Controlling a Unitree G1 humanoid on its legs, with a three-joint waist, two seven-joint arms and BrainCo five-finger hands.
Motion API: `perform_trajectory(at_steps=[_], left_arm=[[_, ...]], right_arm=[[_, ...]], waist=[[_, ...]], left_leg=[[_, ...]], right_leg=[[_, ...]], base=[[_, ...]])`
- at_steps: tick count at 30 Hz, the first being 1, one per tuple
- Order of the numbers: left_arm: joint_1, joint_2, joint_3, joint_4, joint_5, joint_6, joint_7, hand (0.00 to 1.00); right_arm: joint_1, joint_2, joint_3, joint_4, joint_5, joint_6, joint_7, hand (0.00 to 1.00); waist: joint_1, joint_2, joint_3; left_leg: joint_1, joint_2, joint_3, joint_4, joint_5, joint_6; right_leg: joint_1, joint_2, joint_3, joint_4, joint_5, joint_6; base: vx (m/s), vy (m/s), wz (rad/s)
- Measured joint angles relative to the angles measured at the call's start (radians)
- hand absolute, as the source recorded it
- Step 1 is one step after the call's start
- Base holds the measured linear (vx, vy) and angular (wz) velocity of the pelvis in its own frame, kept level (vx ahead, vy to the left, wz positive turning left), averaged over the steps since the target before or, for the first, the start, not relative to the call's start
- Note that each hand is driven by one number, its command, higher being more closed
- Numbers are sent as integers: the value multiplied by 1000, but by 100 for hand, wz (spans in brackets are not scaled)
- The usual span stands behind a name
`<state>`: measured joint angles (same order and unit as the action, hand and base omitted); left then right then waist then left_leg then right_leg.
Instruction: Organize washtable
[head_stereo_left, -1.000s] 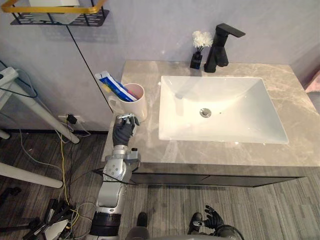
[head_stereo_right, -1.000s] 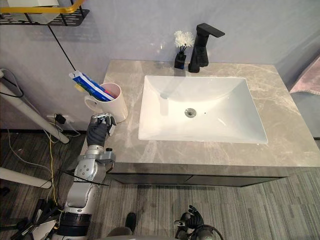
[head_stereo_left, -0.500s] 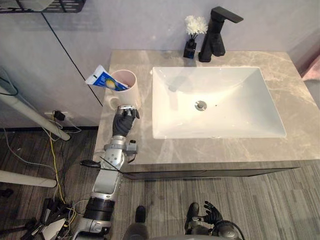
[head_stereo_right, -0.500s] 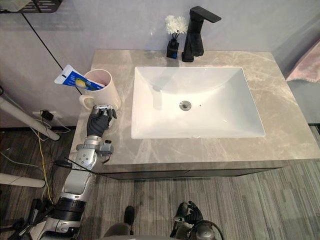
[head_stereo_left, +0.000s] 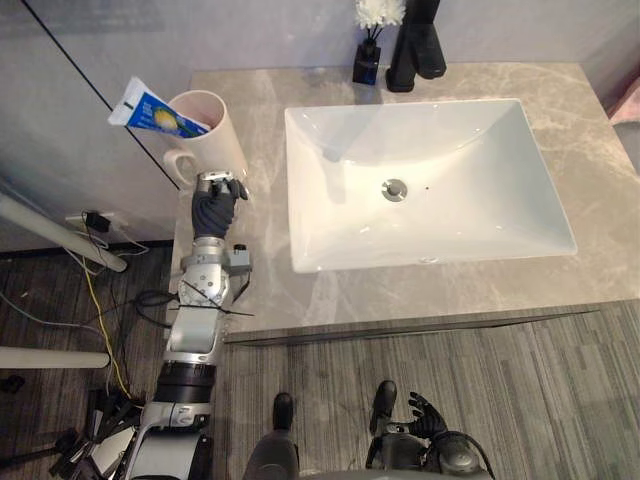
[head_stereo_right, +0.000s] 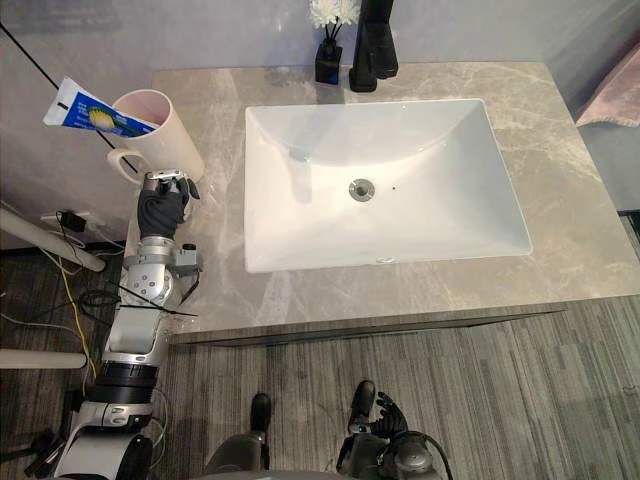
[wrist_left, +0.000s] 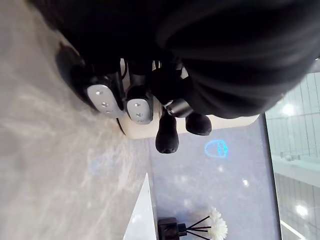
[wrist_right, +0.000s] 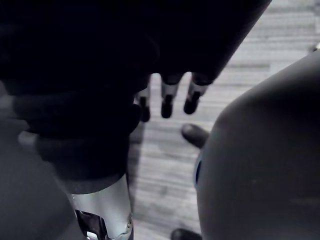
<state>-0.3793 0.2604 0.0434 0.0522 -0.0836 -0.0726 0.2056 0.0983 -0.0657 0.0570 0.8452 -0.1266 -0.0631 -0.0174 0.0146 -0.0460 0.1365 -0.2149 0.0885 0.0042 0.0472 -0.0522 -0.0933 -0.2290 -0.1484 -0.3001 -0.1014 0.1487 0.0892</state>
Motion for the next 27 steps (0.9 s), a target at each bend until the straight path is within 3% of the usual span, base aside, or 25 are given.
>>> perform_trajectory(at_steps=[10, 27], left_arm=[[-154, 111, 5, 91, 18, 27, 61, 100], [-245, 143, -2, 155, 19, 28, 85, 100]], right_arm=[[15, -1, 18, -37, 2, -8, 0, 0], [13, 0, 19, -24, 20, -29, -5, 0]], waist=[[0, -40, 36], [-1, -44, 48]], left_leg=[[-36, -3, 9, 28, 0, 0], [-55, -4, 8, 34, 1, 0]], right_leg=[[-37, -2, 25, 0, 24, -7], [-52, -3, 28, 0, 28, -9]], base=[[-29, 2, -5], [0, 0, 0]])
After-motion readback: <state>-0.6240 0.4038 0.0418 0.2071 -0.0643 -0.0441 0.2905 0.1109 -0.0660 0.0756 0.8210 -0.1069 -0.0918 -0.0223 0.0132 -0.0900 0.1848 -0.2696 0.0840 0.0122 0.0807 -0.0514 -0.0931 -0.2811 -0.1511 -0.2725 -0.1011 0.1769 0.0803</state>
